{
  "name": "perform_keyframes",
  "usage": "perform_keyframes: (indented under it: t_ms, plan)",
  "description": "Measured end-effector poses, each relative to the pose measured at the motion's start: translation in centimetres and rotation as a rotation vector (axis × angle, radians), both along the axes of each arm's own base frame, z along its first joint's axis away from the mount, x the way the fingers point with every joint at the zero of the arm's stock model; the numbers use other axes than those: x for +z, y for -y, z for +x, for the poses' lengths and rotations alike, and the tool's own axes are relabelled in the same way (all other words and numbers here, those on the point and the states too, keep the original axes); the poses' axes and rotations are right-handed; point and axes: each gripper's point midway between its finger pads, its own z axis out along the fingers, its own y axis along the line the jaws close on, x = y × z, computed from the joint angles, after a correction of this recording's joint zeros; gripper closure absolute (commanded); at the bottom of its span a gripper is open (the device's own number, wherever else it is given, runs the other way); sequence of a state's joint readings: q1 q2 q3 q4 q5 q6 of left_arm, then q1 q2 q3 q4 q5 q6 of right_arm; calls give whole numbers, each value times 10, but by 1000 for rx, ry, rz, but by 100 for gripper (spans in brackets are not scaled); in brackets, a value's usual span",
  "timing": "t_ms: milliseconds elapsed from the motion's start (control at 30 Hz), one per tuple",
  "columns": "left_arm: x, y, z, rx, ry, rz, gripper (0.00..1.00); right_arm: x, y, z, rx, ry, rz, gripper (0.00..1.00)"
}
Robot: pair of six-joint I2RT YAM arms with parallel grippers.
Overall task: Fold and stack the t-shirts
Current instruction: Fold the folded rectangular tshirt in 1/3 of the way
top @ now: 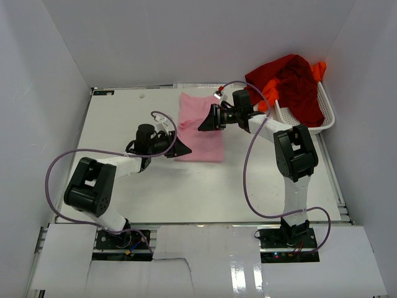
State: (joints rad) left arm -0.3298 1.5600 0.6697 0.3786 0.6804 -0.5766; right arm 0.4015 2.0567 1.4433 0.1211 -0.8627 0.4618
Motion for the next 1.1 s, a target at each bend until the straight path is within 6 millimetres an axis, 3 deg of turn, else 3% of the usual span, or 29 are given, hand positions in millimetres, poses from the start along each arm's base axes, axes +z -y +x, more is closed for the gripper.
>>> perform_keyframes:
  t_ms: [67, 100, 167, 300, 367, 433, 500, 533, 833, 1100]
  plan:
    - [7, 9, 20, -13, 26, -15, 72, 0, 0, 0, -1, -2, -1, 53]
    - [7, 12, 25, -18, 33, -20, 86, -1, 1, 0, -2, -4, -2, 53]
    - [-4, 21, 44, -34, 21, -24, 91, -1, 1, 0, -2, -9, -3, 53]
    - [-40, 32, 59, -60, -50, -17, 97, -2, 1, -1, -3, -16, -7, 54]
    - [-58, 34, 58, -67, -90, -10, 99, -4, 1, 0, -3, -19, -7, 57]
    - [-70, 37, 54, -75, -119, -7, 100, -8, -1, 3, -1, -23, -8, 68]
    - [-74, 39, 52, -85, -129, -14, 100, -15, -2, 5, -2, -43, -7, 89]
    - [-73, 41, 51, -91, -125, -20, 100, -19, -3, 6, -3, -55, -5, 92]
    - [-66, 49, 52, -107, -85, -43, 100, -55, -8, 7, -6, -160, 2, 92]
    - [-76, 45, 34, -113, -97, -43, 100, -60, -11, 12, -2, -162, 16, 92]
